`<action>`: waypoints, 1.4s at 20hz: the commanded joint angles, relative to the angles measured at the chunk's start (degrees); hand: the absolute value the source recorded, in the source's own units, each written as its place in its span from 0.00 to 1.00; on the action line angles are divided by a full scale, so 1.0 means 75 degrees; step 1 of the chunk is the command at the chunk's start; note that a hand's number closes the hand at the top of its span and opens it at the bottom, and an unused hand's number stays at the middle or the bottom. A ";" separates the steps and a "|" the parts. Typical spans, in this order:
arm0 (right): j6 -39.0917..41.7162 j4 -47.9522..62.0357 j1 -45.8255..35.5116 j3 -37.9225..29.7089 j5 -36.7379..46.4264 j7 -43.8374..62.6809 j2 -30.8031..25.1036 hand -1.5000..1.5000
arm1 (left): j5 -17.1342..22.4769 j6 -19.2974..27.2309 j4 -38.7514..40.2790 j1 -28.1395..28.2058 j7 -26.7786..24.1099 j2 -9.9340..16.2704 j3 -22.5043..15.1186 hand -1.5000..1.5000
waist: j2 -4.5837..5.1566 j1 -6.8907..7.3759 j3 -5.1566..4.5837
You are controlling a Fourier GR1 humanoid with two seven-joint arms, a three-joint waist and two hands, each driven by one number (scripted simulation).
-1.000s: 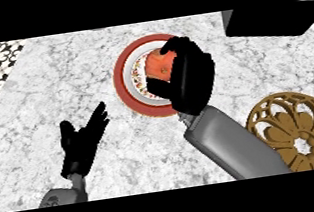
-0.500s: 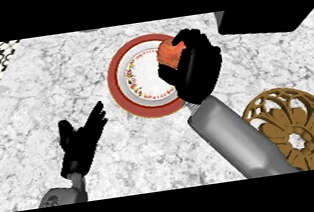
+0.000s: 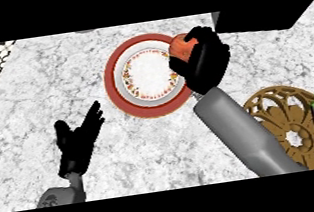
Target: Pick the squash from the placemat and place it in the plate
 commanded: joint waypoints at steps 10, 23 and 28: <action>-0.1183 0.2503 -0.0427 -0.0505 -0.3576 -0.0153 0.0082 0.00 | 0.0107 -0.0229 -0.0202 -0.0080 0.0142 0.0089 -0.0016 0.50 | 0.0090 0.0225 0.0025; -0.4372 0.1838 -0.0341 0.0154 -0.5311 -0.1826 0.0082 0.00 | 0.0082 -0.0135 0.0156 0.0174 -0.0263 0.0124 0.0224 0.50 | -0.0039 -0.0168 0.0011; -0.4698 0.0810 0.0335 0.1383 -0.6550 -0.2040 0.0082 0.00 | -0.0023 0.0028 0.0114 0.0413 -0.0320 -0.0040 0.0128 0.50 | -0.0075 -0.0278 0.0013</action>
